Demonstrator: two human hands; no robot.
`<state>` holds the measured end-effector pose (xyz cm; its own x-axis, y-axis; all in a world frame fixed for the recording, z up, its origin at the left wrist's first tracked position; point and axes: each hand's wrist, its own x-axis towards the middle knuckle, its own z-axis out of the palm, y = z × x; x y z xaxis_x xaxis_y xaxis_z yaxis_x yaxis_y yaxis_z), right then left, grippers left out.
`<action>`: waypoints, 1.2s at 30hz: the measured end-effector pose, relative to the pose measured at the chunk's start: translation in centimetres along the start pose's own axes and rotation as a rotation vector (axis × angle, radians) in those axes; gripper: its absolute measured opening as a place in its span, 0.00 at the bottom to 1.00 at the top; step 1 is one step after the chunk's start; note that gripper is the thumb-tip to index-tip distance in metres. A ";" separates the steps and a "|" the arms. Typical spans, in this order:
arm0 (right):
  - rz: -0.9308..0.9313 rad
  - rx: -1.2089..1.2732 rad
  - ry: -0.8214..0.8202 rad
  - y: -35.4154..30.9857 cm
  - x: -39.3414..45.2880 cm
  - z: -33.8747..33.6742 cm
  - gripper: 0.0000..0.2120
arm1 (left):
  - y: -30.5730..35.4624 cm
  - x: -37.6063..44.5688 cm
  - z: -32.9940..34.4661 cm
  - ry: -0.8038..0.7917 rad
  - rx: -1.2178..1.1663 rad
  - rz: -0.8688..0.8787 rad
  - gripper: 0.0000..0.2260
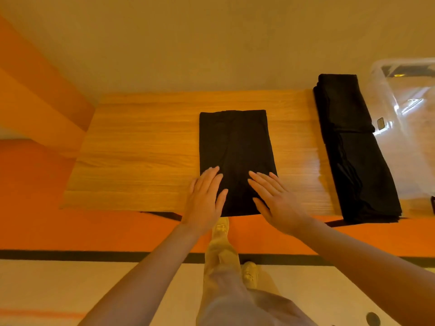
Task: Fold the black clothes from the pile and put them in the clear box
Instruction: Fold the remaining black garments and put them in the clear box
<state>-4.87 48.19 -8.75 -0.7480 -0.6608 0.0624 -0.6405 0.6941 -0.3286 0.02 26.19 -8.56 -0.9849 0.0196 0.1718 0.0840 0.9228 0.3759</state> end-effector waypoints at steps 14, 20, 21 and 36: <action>0.363 -0.136 -0.133 1.7 0.7 2.7 0.36 | -3.2 0.5 3.0 -0.261 0.262 -0.152 0.33; 0.331 -0.113 -0.055 0.7 3.6 2.1 0.33 | -2.0 3.0 2.5 -0.167 0.217 -0.152 0.30; 0.300 -0.080 -0.027 0.6 5.1 2.0 0.32 | -1.7 4.3 2.6 -0.134 0.207 -0.108 0.29; 0.469 -0.154 -0.106 4.2 11.7 2.8 0.37 | -5.5 11.7 3.7 -0.286 0.229 -0.183 0.31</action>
<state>-15.77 42.56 -12.04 -0.9449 -0.2873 -0.1570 -0.2638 0.9521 -0.1546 -12.54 22.73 -11.96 -0.9856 -0.0762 -0.1512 -0.1002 0.9823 0.1583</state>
